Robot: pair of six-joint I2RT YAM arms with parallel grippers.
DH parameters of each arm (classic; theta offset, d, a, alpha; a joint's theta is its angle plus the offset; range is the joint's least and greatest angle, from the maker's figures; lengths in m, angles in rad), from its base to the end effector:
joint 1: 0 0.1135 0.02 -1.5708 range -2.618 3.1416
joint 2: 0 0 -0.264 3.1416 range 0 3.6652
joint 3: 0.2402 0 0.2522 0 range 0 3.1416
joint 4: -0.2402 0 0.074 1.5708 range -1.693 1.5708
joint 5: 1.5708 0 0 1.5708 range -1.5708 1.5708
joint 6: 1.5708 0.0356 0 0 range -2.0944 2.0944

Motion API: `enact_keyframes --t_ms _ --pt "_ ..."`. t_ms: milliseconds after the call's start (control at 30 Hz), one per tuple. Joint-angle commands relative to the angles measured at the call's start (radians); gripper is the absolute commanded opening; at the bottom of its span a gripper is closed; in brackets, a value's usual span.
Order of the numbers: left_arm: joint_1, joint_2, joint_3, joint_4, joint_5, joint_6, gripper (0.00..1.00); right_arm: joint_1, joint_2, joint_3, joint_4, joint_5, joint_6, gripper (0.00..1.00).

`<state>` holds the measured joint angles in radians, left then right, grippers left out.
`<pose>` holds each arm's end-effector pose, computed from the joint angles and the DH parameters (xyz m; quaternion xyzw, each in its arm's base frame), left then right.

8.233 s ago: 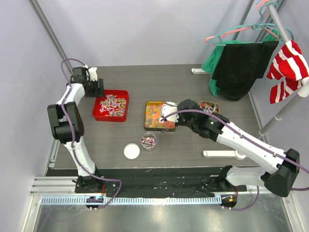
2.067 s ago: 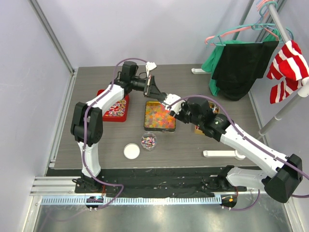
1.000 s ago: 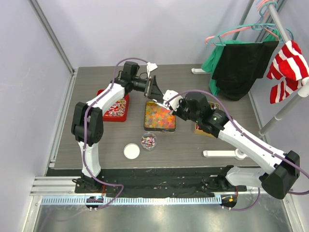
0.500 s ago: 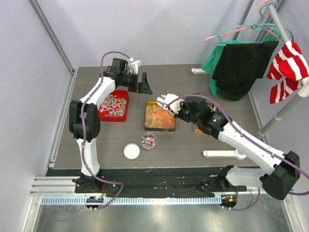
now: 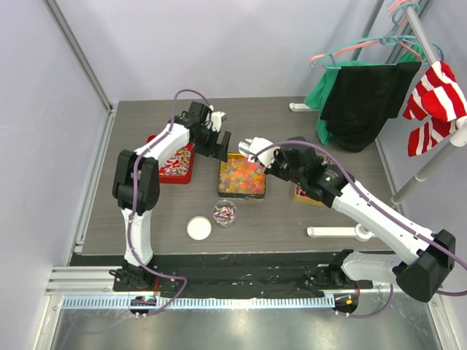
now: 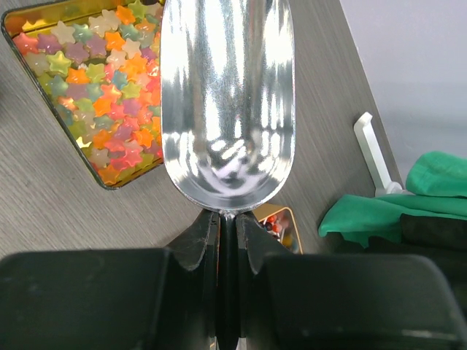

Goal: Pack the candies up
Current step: Scoop the fake candies from the storage box.

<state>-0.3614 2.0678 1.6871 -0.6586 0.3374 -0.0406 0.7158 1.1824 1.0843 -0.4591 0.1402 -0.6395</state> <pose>0.4169 -0.1702 0.2175 0.1955 0.9319 -0.2104 0.2213 0.2013 0.1684 0.3358 -0.5203 0.7008 -0.0427 0.4862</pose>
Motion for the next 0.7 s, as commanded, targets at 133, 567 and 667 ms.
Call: enact_keyframes --t_ms 133,567,667 --pt "-0.036 -0.003 -0.01 -0.044 -0.176 0.007 0.7 -0.003 -0.04 0.057 0.002 0.016 -0.011 0.01" --pt "-0.096 0.048 0.022 -0.108 -0.258 -0.031 0.53 -0.001 -0.053 0.048 0.004 0.009 -0.009 0.01" --pt "-0.102 0.064 0.039 -0.121 -0.268 -0.033 0.44 -0.001 -0.053 0.048 0.004 0.007 -0.011 0.01"
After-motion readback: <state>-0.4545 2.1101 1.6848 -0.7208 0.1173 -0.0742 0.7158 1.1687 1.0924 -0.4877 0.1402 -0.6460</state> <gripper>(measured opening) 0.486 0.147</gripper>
